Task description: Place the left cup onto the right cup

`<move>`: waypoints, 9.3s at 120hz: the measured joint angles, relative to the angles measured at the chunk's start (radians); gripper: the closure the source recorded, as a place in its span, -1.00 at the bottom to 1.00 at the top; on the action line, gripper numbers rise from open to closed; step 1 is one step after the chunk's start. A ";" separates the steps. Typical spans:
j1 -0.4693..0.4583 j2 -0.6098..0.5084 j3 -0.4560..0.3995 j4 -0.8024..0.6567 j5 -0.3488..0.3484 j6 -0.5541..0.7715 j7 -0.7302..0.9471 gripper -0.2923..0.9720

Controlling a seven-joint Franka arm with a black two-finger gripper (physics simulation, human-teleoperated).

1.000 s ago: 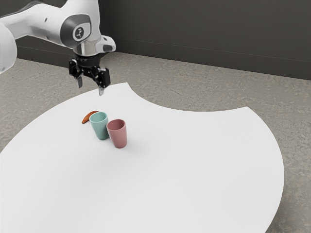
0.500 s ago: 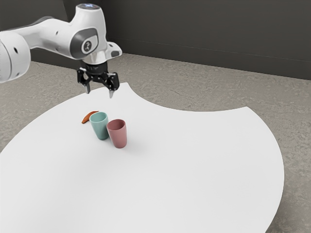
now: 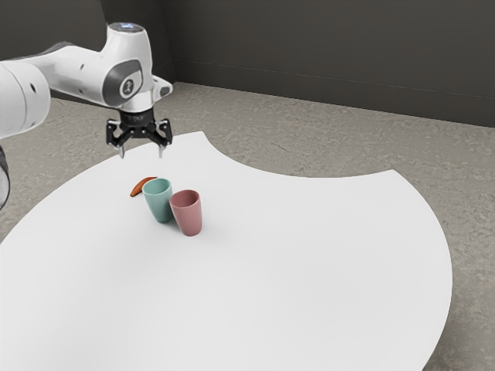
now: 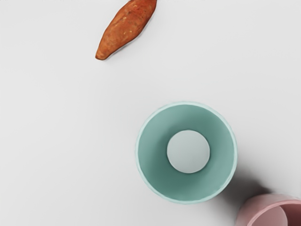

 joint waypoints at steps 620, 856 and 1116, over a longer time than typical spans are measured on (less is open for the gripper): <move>-0.016 0.053 -0.146 0.016 -0.004 0.044 -0.312 0.69; -0.018 0.071 -0.151 0.026 0.019 0.047 -0.328 0.70; -0.025 0.106 -0.163 0.011 0.009 0.096 -0.365 0.23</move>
